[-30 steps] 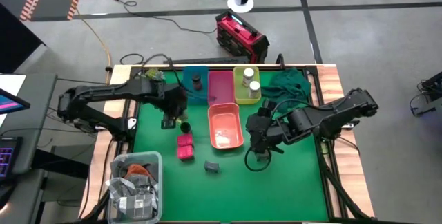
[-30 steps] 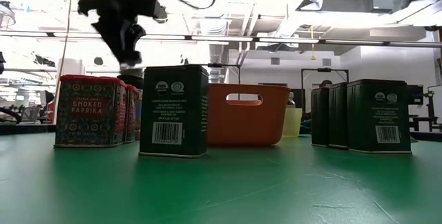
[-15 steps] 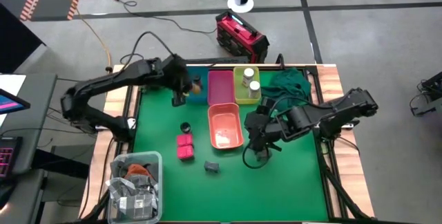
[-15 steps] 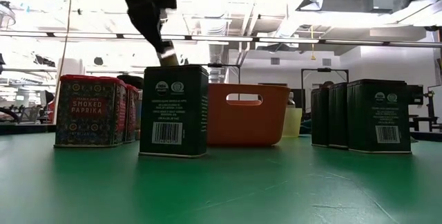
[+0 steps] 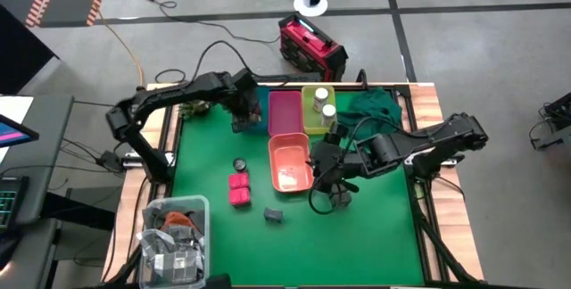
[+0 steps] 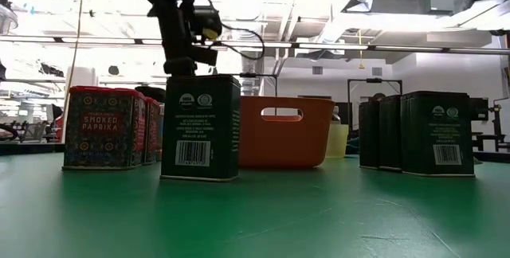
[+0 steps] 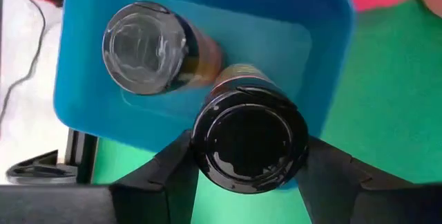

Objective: Sort spices by type
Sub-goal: Put the top green seasoning bottle into the blue bin, then put the bottom black seasoning can into the pink bin

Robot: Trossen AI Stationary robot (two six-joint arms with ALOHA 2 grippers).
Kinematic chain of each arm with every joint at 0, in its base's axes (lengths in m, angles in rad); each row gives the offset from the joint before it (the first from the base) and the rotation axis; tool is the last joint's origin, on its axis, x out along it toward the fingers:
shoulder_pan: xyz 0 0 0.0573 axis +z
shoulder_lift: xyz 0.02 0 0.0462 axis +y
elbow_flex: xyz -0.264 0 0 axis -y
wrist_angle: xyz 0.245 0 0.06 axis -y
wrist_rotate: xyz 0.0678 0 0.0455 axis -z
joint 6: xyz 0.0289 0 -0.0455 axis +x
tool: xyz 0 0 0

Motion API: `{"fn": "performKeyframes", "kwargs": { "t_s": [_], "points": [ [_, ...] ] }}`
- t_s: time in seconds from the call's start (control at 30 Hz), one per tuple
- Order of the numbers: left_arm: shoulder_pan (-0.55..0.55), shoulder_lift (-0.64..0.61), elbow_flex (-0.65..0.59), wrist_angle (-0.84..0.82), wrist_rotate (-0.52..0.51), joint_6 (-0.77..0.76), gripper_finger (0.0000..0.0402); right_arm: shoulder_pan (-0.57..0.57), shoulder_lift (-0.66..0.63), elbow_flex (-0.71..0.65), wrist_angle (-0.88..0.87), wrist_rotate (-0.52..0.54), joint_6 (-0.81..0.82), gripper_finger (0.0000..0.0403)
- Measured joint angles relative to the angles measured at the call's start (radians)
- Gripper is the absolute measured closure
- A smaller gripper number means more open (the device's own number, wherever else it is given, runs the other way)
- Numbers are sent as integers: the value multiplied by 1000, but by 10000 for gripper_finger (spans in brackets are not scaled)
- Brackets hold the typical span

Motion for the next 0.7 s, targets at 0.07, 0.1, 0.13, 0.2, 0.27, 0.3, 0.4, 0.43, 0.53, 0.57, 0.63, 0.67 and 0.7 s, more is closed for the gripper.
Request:
{"fn": "performKeyframes", "kwargs": {
  "t_s": [0.07, 0.1, 0.13, 0.2, 0.27, 0.3, 0.4, 0.43, 0.53, 0.57, 0.63, 0.67, 0.7],
  "points": [
    [6, 15, 0, 9, 3, -16, 188, -4, 0, 0, 1, -1, 5, 127],
    [6, 19, 0, 6, 4, -17, 179, -9, 0, 0, 1, -5, 7, 127],
    [6, 19, 0, 3, 3, -19, 170, -13, 0, 0, 1, -11, 8, 127],
    [7, 19, 0, 8, 3, -20, 150, -22, 0, 0, 4, -23, 11, 127],
    [6, 15, 0, 11, 3, -30, 131, -29, 0, 0, 4, -26, 15, 127],
    [6, 13, 0, 9, 1, -36, 123, -32, 0, 0, 4, -27, 16, 127],
    [6, -4, 0, 4, -13, -47, 105, -45, 0, 0, 4, -28, 19, 127],
    [6, -12, 0, 2, -22, -47, 102, -49, 0, 0, 5, -29, 19, 127],
    [-4, -58, 0, 8, -44, -44, 100, -65, 0, 0, 5, -29, 24, 127],
    [-8, -80, 0, 12, -49, -42, 100, -72, 0, 0, 5, -29, 26, 127],
    [-16, -129, 0, 29, -68, -32, 100, -85, 0, 0, 6, -29, 27, 127],
    [-19, -156, 0, 35, -78, -26, 100, -93, 0, 0, 8, -29, 31, 127],
    [-21, -182, 0, 38, -85, -20, 100, -103, 0, 0, 9, -29, 34, 127]
  ]
}}
